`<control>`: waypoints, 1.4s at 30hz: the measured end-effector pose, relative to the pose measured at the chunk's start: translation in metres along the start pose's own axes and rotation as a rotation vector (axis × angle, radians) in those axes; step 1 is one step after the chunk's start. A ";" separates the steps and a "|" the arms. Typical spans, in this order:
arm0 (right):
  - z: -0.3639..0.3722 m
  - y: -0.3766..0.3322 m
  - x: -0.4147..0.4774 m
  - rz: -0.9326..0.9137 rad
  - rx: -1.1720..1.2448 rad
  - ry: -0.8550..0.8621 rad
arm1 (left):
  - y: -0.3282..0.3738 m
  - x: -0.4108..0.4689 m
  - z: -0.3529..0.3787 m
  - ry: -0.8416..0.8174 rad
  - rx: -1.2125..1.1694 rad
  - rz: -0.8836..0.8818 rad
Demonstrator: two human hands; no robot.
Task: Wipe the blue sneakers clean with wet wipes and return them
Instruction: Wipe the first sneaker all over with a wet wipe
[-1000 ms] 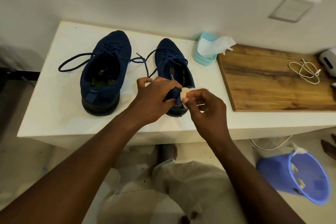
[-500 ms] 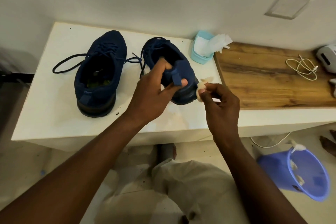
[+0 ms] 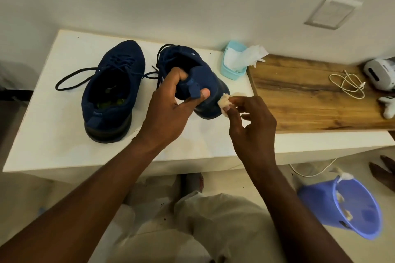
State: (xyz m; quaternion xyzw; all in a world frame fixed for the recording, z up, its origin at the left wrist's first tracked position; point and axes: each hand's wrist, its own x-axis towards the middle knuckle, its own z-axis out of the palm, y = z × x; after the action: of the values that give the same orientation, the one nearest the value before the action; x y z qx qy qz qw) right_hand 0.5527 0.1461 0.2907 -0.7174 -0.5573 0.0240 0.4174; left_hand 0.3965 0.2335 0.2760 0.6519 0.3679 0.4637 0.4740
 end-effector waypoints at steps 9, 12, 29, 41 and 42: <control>0.000 -0.008 -0.008 -0.164 0.051 -0.038 | 0.005 -0.001 0.001 -0.013 -0.037 -0.038; -0.006 0.001 0.006 -0.124 0.053 0.080 | 0.007 -0.001 0.003 -0.047 -0.081 -0.073; 0.003 -0.008 -0.013 -0.253 -0.067 -0.125 | 0.007 -0.003 -0.003 -0.095 -0.128 -0.104; 0.004 0.001 -0.005 -0.133 0.047 -0.093 | -0.001 -0.011 -0.036 -0.336 -0.045 -0.207; 0.004 0.004 -0.002 -0.093 0.063 -0.083 | -0.002 -0.012 -0.039 -0.361 -0.028 -0.214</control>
State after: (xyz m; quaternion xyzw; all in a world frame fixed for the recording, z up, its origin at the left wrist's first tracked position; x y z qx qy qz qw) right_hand 0.5528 0.1466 0.2847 -0.6757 -0.6057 0.0520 0.4169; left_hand 0.3556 0.2340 0.2757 0.6751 0.3376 0.2916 0.5876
